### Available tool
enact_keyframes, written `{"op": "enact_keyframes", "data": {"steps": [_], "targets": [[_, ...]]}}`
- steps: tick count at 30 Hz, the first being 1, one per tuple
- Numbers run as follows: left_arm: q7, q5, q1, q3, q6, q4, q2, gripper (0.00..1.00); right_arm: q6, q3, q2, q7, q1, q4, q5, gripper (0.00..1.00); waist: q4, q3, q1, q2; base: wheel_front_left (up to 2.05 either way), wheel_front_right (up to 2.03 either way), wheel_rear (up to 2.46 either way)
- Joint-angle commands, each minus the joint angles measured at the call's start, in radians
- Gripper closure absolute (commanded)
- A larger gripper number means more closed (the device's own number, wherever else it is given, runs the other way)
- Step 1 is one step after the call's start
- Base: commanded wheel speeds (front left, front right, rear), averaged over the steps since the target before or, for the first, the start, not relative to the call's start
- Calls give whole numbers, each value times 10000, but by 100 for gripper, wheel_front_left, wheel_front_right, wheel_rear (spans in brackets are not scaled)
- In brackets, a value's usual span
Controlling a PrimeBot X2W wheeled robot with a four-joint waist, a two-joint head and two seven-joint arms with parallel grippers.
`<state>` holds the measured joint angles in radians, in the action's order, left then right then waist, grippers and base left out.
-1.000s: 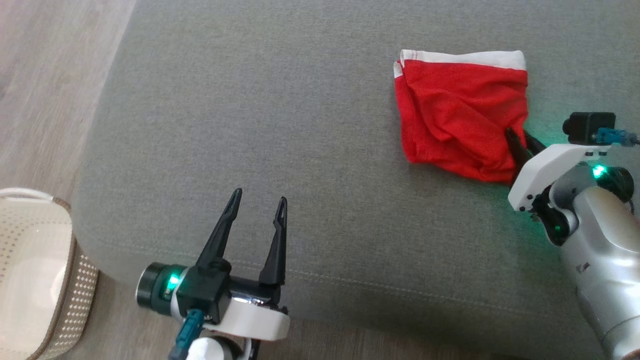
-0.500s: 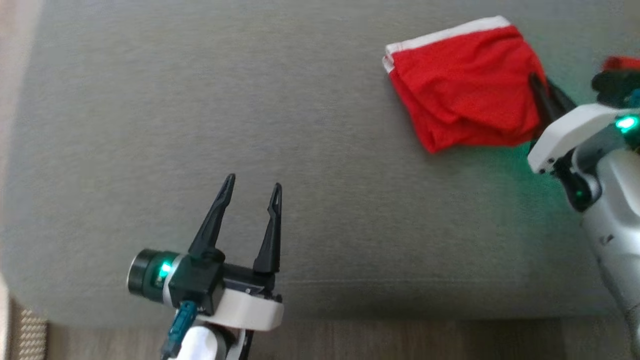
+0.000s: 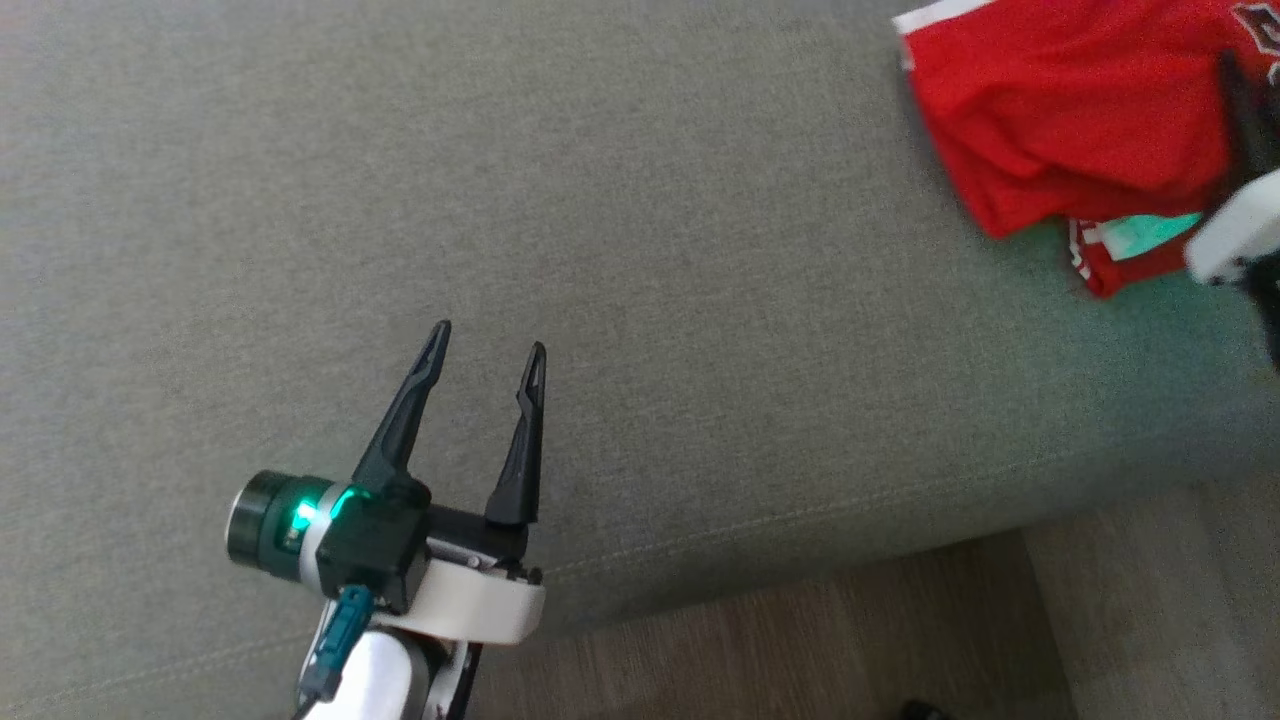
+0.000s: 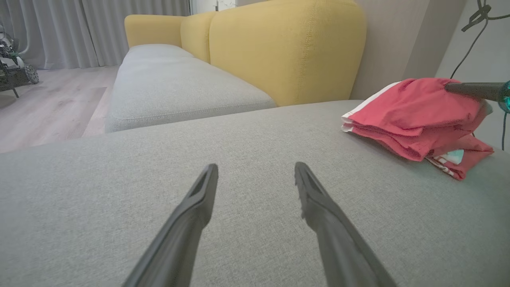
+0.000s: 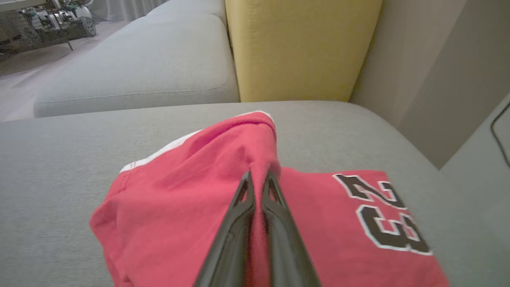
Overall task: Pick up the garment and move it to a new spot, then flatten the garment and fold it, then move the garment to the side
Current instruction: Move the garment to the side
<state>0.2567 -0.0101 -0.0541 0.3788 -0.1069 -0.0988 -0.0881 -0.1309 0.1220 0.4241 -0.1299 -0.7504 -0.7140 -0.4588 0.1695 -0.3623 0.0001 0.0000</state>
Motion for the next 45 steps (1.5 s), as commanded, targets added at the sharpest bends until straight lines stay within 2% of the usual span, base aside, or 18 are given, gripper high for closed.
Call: {"op": "enact_keyframes", "data": {"steps": [1, 7, 14, 15, 16, 20, 24, 28, 30, 32, 34, 37, 40, 45], "targets": [[51, 64, -348, -288, -104, -445, -30, 0, 2, -301, 339, 113, 320, 534, 97, 100, 124, -227, -1, 0, 0, 0, 0], [51, 72, -417, -278, -84, -549, -99, 0, 2, -1446, 598, 513, 880, 1404, 534, 100, 101, -458, -1, 0, 0, 0, 0], [51, 58, -412, -403, -142, -625, -257, 0, 2, -3480, 281, 1158, 1830, 2939, 2321, 100, 96, -542, -1, 0, 0, 0, 0], [51, 55, -417, -404, -151, -623, -256, 0, 2, -3717, 149, 1225, 1920, 3156, 2572, 65, 105, -534, -1, 0, 0, 0, 0], [51, 51, -427, -389, -151, -613, -249, 0, 2, -3922, 44, 1264, 2010, 3354, 2918, 0, 105, -516, -1, 0, 0, 0, 0], [51, 17, -475, -310, -123, -573, -209, 0, 2, -4515, -496, 1158, 2288, 4076, 4289, 0, 44, -374, -1, 0, 0, 0, 0], [51, -39, -472, -285, -98, -464, -172, 0, 2, -5045, -1020, 216, 2494, 4936, 6080, 0, -135, -151, -1, 0, 0, 0, 0], [51, -210, -353, -383, -169, -339, -73, 0, 2, -4985, -2365, -842, 2845, 5770, 6926, 0, -389, 303, -1, 0, 0, 0, 0], [51, -512, -227, -563, -238, -226, 48, 0, 2, -4565, -3082, -1117, 3190, 5952, 6697, 0, -538, 615, -1, 0, 0, 0, 0], [51, -744, -96, -719, -273, -7, 143, 0, 2, -3797, -3411, -1255, 3648, 5942, 6128, 0, -714, 955, -1, 0, 0, 0, 0], [51, -890, -6, -840, -278, 207, 210, 0, 2, -2801, -3529, -1303, 4168, 5924, 5509, 0, -911, 1288, -1, 0, 0, 0, 0], [51, -1118, 127, -978, -216, 436, 282, 0, 2, -1875, -3601, -1313, 4919, 6227, 4746, 0, -1232, 1751, -1, 0, 0, 0, 0], [51, -1309, 252, -1211, -143, 141, 331, 0, 2, -1521, -3668, -1315, 5662, 6598, 4227, 0, -1562, 2116, -1, 0, 0, 0, 0], [51, -1306, 743, -1702, -77, -314, 364, 0, 2, -1689, -3730, -1316, 6861, 7223, 3605, 0, -2094, 2580, -1, 0, 0, 0, 0]]}}
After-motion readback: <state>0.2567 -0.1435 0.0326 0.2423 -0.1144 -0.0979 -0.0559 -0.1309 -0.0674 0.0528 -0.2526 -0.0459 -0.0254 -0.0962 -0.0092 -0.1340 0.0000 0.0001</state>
